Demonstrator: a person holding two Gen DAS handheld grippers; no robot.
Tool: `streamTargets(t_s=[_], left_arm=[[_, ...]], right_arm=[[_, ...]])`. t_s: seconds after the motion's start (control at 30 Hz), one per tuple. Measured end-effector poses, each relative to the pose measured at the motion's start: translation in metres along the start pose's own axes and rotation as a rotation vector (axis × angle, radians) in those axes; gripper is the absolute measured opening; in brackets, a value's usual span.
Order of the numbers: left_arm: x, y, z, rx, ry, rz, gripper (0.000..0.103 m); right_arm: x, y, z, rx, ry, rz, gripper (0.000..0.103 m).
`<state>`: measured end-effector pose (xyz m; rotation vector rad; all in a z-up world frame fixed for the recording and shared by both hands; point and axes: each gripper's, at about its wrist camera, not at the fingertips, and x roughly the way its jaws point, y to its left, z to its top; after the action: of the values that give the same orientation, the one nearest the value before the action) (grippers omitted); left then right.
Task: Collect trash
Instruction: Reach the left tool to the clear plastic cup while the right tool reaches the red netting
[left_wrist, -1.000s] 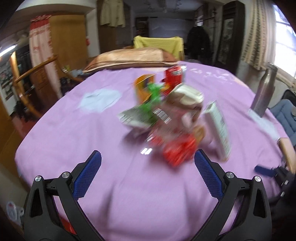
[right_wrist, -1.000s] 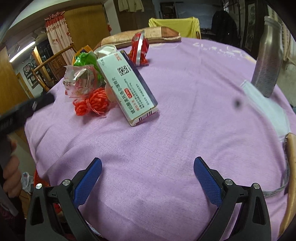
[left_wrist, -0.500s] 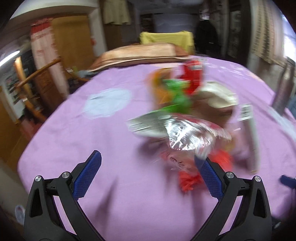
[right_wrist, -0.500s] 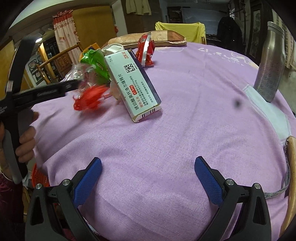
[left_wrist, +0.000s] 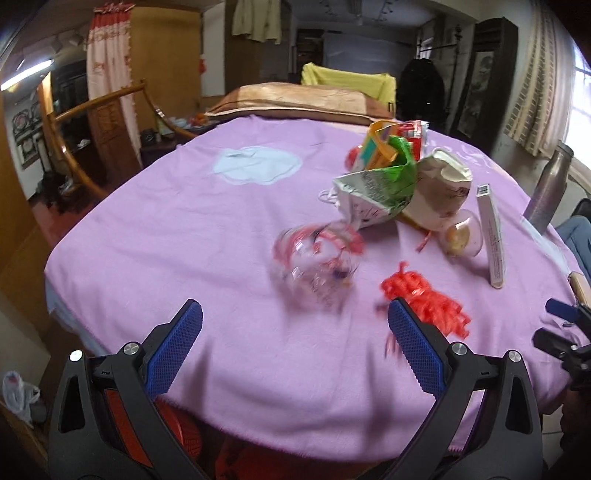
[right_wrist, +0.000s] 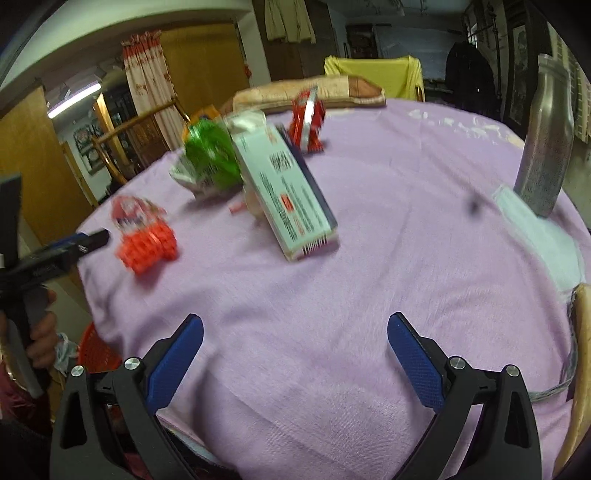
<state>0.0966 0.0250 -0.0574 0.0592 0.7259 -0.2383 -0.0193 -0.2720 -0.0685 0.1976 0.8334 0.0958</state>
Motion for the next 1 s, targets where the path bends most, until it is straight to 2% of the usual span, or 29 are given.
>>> streamTargets(t_s=[0.07, 0.2, 0.27, 0.37, 0.47, 0.53, 0.7, 0.87, 1.0], left_arm=[[0.005, -0.004, 0.006, -0.011, -0.005, 0.009, 0.096], [0.029, -0.015, 0.029, -0.04, 0.027, -0.087, 0.096], [0.043, -0.021, 0.036, -0.025, 0.053, -0.097, 0.096], [0.067, -0.021, 0.04, -0.019, 0.1, -0.037, 0.096], [0.076, -0.002, 0.033, -0.048, 0.126, 0.031, 0.096], [0.072, 0.016, 0.028, -0.093, 0.117, 0.029, 0.095], [0.059, 0.045, 0.023, -0.143, 0.082, -0.015, 0.075], [0.059, 0.052, 0.019, -0.122, 0.05, 0.003, 0.073], [0.057, 0.064, 0.021, -0.131, 0.041, 0.006, 0.073]], right_arm=[[-0.007, 0.002, 0.003, -0.005, -0.036, 0.011, 0.098], [-0.009, 0.004, 0.006, -0.003, -0.054, 0.024, 0.098], [-0.007, 0.005, 0.006, 0.0, -0.041, 0.032, 0.098], [-0.005, 0.006, 0.007, -0.001, -0.034, 0.041, 0.098], [-0.003, 0.014, 0.009, -0.009, -0.032, 0.073, 0.098], [0.002, 0.026, 0.013, -0.036, -0.026, 0.099, 0.098], [0.017, 0.062, 0.023, -0.105, -0.009, 0.154, 0.098], [0.047, 0.099, 0.036, -0.153, 0.033, 0.186, 0.098], [0.071, 0.119, 0.049, -0.138, 0.076, 0.211, 0.098]])
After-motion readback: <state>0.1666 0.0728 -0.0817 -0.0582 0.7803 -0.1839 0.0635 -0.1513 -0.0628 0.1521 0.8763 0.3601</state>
